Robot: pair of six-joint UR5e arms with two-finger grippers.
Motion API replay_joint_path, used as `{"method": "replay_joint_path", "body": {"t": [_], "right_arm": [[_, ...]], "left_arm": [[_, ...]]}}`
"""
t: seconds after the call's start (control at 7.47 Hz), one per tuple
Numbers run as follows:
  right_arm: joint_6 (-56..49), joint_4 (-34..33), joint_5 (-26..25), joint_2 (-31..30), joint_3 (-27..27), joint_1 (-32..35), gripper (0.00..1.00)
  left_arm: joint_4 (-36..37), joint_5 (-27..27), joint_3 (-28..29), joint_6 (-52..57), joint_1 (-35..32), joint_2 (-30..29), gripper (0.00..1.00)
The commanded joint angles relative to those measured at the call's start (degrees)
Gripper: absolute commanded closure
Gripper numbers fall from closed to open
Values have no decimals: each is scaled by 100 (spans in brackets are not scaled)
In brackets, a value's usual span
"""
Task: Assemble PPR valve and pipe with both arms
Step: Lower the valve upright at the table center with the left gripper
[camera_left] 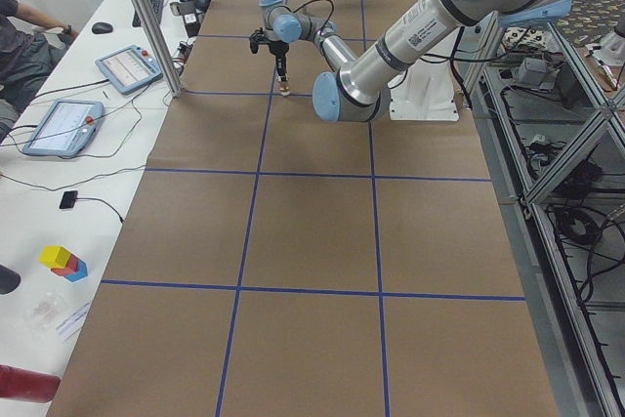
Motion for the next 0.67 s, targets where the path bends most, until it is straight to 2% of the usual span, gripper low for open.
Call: {"method": "replay_joint_path", "body": {"t": [0.0,0.4,0.54], "right_arm": [[0,0,4,0,0,0,0],[0,0,39,0,9,0,0],[0,0,39,0,9,-9,0]], "left_arm": [[-8,0,9,-16,28,16,100],[-8,0,9,2,28,34,100],[-17,0,9,19,28,34,68]]}}
